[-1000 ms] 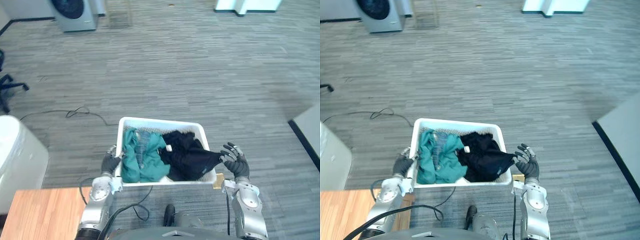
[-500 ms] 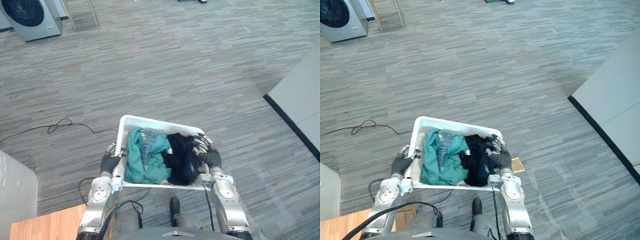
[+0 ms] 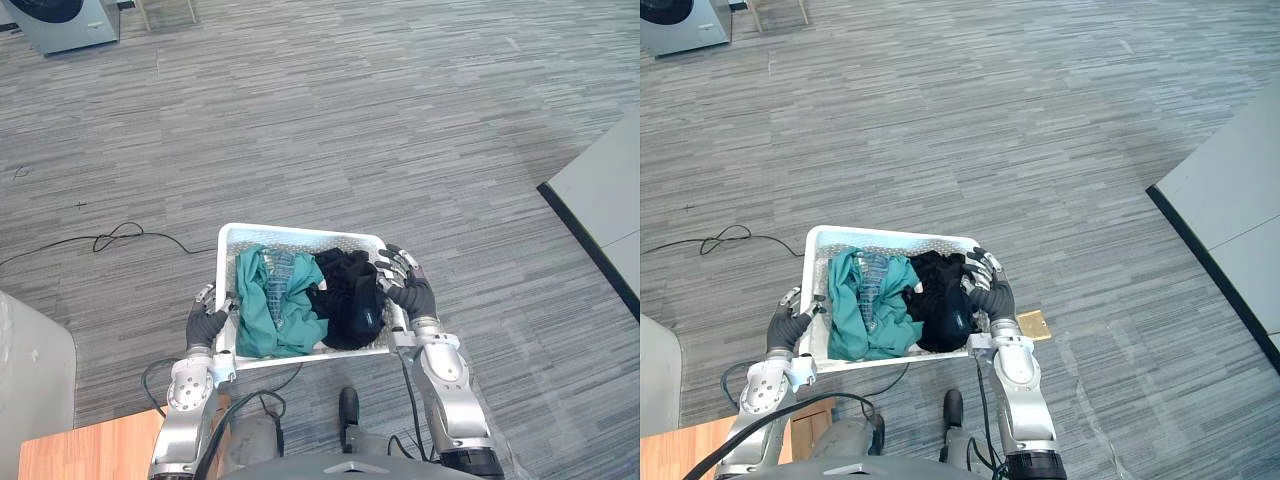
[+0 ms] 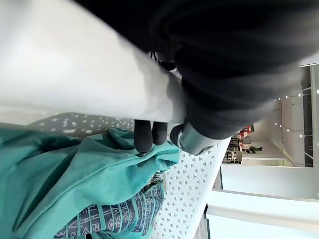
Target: Pick up the laundry basket with both hands and put the clothes into the washing machine.
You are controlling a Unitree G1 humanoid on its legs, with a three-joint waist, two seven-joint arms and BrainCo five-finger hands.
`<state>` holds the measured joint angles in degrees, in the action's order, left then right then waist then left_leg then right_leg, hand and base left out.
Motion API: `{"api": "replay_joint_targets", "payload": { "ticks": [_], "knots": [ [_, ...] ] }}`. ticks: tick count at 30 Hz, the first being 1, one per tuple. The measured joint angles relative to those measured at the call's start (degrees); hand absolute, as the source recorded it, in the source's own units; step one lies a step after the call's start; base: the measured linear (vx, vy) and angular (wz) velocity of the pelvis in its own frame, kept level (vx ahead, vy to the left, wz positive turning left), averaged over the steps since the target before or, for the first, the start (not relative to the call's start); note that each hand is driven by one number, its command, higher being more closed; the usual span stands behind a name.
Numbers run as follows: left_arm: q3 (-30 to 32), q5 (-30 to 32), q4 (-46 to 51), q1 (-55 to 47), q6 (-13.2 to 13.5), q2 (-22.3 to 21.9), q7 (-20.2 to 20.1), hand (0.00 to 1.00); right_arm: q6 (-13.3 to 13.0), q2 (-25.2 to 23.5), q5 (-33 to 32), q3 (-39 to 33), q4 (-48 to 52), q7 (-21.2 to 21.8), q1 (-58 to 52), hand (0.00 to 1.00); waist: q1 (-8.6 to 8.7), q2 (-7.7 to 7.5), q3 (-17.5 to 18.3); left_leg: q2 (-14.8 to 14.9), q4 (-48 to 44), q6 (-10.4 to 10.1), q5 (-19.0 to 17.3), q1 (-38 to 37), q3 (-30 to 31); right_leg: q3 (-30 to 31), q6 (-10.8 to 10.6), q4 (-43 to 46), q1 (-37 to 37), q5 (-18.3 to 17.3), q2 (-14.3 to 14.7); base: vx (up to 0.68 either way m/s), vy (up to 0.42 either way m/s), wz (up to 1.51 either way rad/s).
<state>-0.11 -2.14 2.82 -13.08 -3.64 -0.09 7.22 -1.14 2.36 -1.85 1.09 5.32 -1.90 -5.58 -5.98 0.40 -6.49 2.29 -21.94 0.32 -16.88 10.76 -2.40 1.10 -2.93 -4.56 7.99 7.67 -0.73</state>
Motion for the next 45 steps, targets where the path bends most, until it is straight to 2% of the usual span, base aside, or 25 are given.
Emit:
{"api": "replay_joint_targets", "payload": {
  "ticks": [13, 18, 19, 22, 26, 31, 33, 36, 37, 38, 39, 40, 45],
  "knots": [
    [2.5, 0.0, -0.1, -1.2, 0.0, 0.1, 0.2, 1.00, 0.2, 0.1, 0.1, -5.2, -4.5, -0.1, 0.2, 1.00, -0.19, -0.78, 0.5, -0.9, 1.0, 0.7, 0.1, -0.6, 0.7, -0.2, 0.0, 0.6, 0.1, -0.1, -0.2, 0.00, 0.009, 0.01],
    [3.1, 0.0, 0.1, -1.9, -0.1, 0.1, 0.4, 1.00, 1.7, -0.3, 4.2, -10.2, -5.4, -0.5, -2.0, 1.00, 0.84, -0.74, 0.4, -1.4, -1.0, 1.2, -0.5, -2.1, 2.6, -2.0, -0.2, 12.1, 2.3, -6.7, -1.2, 0.00, 0.020, 0.20],
    [3.6, 0.0, 0.7, -2.4, -0.1, 0.1, 0.4, 1.00, 2.3, -0.5, 4.5, -11.5, -6.4, -1.0, -2.2, 0.00, 0.92, -0.93, 0.3, -1.3, -1.4, 1.4, -1.1, -2.6, 2.7, -2.1, -0.2, 14.0, 2.3, -8.0, -1.3, -0.03, 0.035, 0.18],
    [4.1, -0.1, 3.7, -2.8, -0.1, 0.2, 0.8, 1.00, 3.5, -1.2, 4.5, -15.0, -6.8, -2.4, -3.5, 0.00, 1.28, -1.10, 0.2, -2.2, -3.5, 1.5, -2.6, -1.2, 4.2, -3.7, -0.3, 15.7, 2.3, -10.6, -2.4, -0.06, 0.047, 0.24],
    [3.7, -0.1, 8.9, -3.4, -0.1, 0.9, 0.8, 1.00, 4.1, -0.5, 4.5, -18.4, -10.9, -2.5, -3.6, 0.00, 1.16, -1.18, 0.3, -3.0, -5.0, 1.2, -3.0, 1.6, 6.7, -6.2, -0.5, 15.8, 3.0, -11.4, -3.2, 0.01, 0.031, 0.40],
    [3.7, -1.8, 12.3, -3.8, -0.1, 1.4, 0.6, 1.00, 4.5, 1.8, 0.9, -19.8, -20.0, -2.4, 2.0, 0.00, -0.57, -1.02, 0.2, -3.0, -8.0, 0.9, -3.1, 5.2, 7.9, -8.3, -1.7, 14.2, 4.2, -10.4, -3.3, 0.08, 0.025, 0.20],
    [3.4, -2.8, 12.3, -4.1, -0.1, 1.9, -0.1, 1.00, 4.4, 3.7, -2.4, -19.8, -23.5, -2.4, 5.7, 0.00, -1.59, -0.86, 0.2, -3.2, -8.1, 0.8, -3.1, 5.4, 7.2, -8.2, -2.0, 12.1, 3.6, -9.5, -3.6, 0.12, 0.054, -0.05],
    [2.6, -3.4, 12.3, -4.3, -0.1, 2.3, -1.0, 1.00, 4.0, 6.2, -7.6, -19.8, -27.3, -2.3, 8.9, 0.00, -1.94, -0.25, -0.2, -4.1, -9.1, 0.6, -2.9, 5.5, 7.0, -8.2, -2.2, 9.3, 1.7, -8.3, -4.3, 0.10, 0.077, 0.06],
    [2.6, -3.4, 12.3, -4.3, -0.1, 2.4, -1.6, 1.00, 3.9, 6.9, -9.2, -19.8, -28.7, -2.1, 9.9, 0.00, -2.15, -0.18, -0.3, -4.9, -12.3, -1.2, -2.2, 7.1, 7.0, -8.1, -2.3, 9.0, 1.3, -8.0, -5.2, 0.10, 0.128, 0.16],
    [2.6, -3.5, 12.2, -4.1, -0.1, 2.6, -1.9, 1.00, 3.8, 7.3, -10.2, -19.9, -29.8, -2.0, 10.8, 0.00, -2.22, -0.81, -0.8, -5.5, -15.1, -2.1, -3.1, 9.4, 6.9, -8.0, -2.3, 8.9, 1.1, -8.0, -6.4, 0.06, 0.160, 0.21],
    [1.9, -4.1, 12.3, -3.8, 0.0, 2.9, -2.6, 1.00, 3.5, 7.7, -12.8, -20.4, -32.8, -2.0, 13.0, 0.00, -2.18, -0.24, -1.0, -3.8, -8.1, 0.3, -3.2, 10.2, 7.2, -8.3, -2.5, 9.0, 1.3, -8.1, -6.9, 0.09, 0.174, 0.16],
    [1.3, -5.4, 11.9, -3.6, 0.1, 3.9, -2.7, 1.00, 3.5, 8.0, -15.7, -20.1, -36.1, -1.8, 15.0, 0.00, -2.84, -1.23, -1.5, -4.2, -4.5, 1.5, 0.2, 8.3, 4.1, -7.6, -3.2, 9.0, 1.5, -8.2, -7.7, 0.10, 0.156, 0.07],
    [1.1, -6.1, 12.1, -4.3, 0.1, 5.1, -2.7, 1.00, 3.5, 7.8, -21.6, -18.5, -38.5, 0.6, 17.4, 0.00, -3.17, -1.11, -1.6, -4.7, -5.2, 1.4, 0.2, 6.8, 3.8, -6.8, -2.6, 8.0, -0.8, -6.0, -7.9, 0.15, 0.108, 0.06]
  ]
}}
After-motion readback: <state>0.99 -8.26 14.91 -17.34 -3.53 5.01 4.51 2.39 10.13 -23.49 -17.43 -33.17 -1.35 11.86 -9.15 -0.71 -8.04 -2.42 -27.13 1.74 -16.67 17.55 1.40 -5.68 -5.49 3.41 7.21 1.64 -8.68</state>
